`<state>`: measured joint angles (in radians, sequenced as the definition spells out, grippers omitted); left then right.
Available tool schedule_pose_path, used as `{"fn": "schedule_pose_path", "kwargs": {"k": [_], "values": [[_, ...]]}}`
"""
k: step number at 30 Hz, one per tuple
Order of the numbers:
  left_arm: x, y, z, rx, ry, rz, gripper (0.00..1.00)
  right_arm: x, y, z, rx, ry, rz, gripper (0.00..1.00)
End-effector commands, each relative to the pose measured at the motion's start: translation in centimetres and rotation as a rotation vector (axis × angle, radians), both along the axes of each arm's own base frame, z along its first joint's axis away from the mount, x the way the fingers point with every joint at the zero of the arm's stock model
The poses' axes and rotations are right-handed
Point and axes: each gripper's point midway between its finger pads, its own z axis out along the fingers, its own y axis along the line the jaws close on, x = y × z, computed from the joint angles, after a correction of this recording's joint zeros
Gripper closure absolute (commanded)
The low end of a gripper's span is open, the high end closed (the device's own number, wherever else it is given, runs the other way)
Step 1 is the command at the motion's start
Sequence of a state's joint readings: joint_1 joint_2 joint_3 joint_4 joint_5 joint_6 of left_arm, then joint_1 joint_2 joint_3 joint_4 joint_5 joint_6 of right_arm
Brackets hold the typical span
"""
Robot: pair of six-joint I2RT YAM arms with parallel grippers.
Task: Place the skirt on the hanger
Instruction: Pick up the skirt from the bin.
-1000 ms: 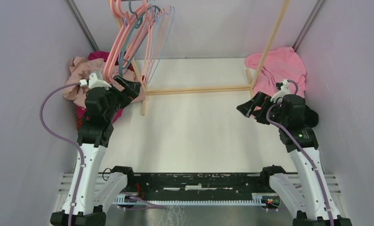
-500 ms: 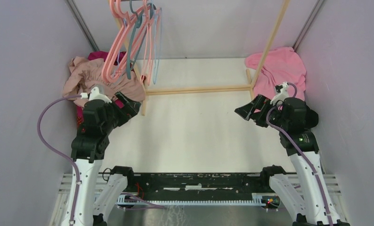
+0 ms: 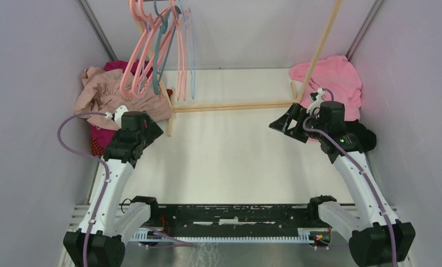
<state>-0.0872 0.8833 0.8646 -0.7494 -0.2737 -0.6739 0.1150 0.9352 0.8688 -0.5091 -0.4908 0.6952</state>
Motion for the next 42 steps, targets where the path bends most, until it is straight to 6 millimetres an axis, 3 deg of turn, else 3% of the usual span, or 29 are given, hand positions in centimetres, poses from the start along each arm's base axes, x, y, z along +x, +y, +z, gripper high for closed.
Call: {"fn": "schedule_pose_path", "kwargs": {"k": [1,8,16,20,25,32,34,37,42], "values": [[3.2,4.6,5.3,0.122,-0.209,0.261,0.01,2.6,1.6,3.2,0.003,-0.124,0.044,0.07],[5.5,8.8,6.5,0.256,-0.238,0.440,0.01,4.0,4.4,1.6,-0.021,-0.096,0.108,0.10],[7.1,12.7,7.2,0.350,-0.301,0.599,0.02,4.2,7.1,0.6,-0.039,-0.094,0.173,0.12],[10.0,13.1,7.2,0.331,-0.345,0.590,0.02,4.2,7.9,0.0,-0.047,-0.086,0.188,0.12],[13.0,13.5,5.5,0.322,-0.315,0.583,0.02,4.2,8.3,0.0,-0.060,-0.093,0.199,0.12],[15.8,13.7,4.8,0.313,-0.318,0.573,0.03,4.1,8.3,-0.1,-0.077,-0.093,0.209,0.13],[16.2,13.8,4.6,0.318,-0.309,0.566,0.12,4.0,8.3,-0.4,-0.080,-0.091,0.210,0.13],[16.5,13.8,4.2,0.322,-0.273,0.556,0.37,4.0,8.4,-0.8,-0.077,-0.086,0.214,0.13],[15.1,13.7,4.0,0.318,-0.203,0.562,0.70,3.8,8.5,-1.2,-0.069,-0.074,0.224,0.13]]}}
